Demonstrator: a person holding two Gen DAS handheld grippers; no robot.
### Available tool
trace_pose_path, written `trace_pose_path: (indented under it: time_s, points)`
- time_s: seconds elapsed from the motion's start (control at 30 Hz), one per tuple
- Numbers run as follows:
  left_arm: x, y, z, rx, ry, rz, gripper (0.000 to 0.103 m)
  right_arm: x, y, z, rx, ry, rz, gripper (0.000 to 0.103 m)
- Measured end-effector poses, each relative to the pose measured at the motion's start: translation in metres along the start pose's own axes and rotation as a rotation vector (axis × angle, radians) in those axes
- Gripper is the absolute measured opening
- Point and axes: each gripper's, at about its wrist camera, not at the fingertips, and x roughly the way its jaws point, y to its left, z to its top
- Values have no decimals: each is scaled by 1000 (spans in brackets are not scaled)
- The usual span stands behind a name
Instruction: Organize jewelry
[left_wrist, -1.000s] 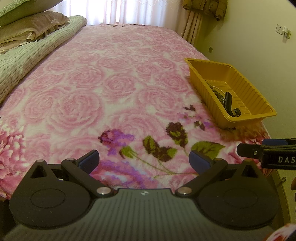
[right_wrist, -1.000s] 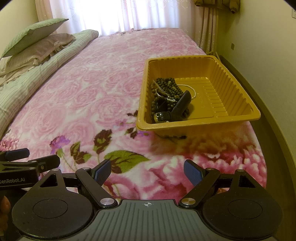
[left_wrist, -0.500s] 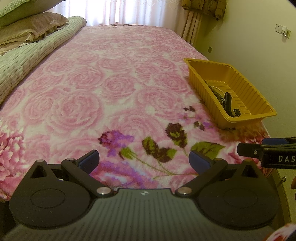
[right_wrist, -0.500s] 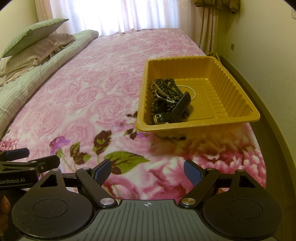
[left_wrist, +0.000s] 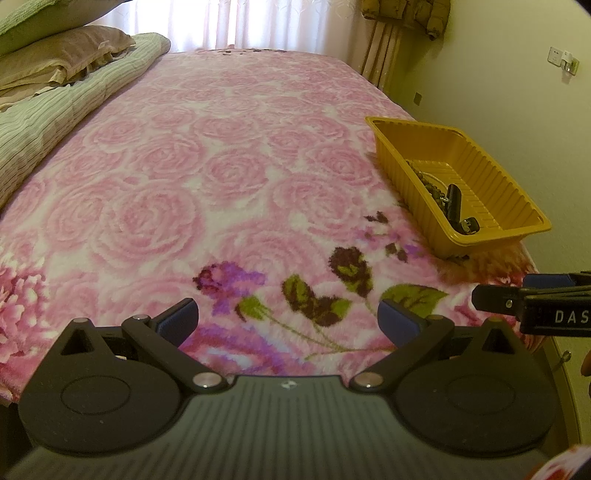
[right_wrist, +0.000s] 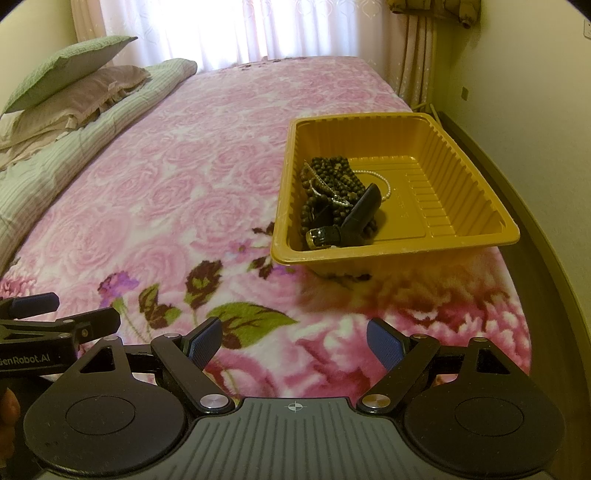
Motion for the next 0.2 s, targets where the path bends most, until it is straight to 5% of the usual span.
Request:
trace_pose_path:
  time_s: [0.2]
  points:
    - [-1, 3, 4, -12, -24, -5, 103, 0, 1, 1, -2, 0, 0, 85]
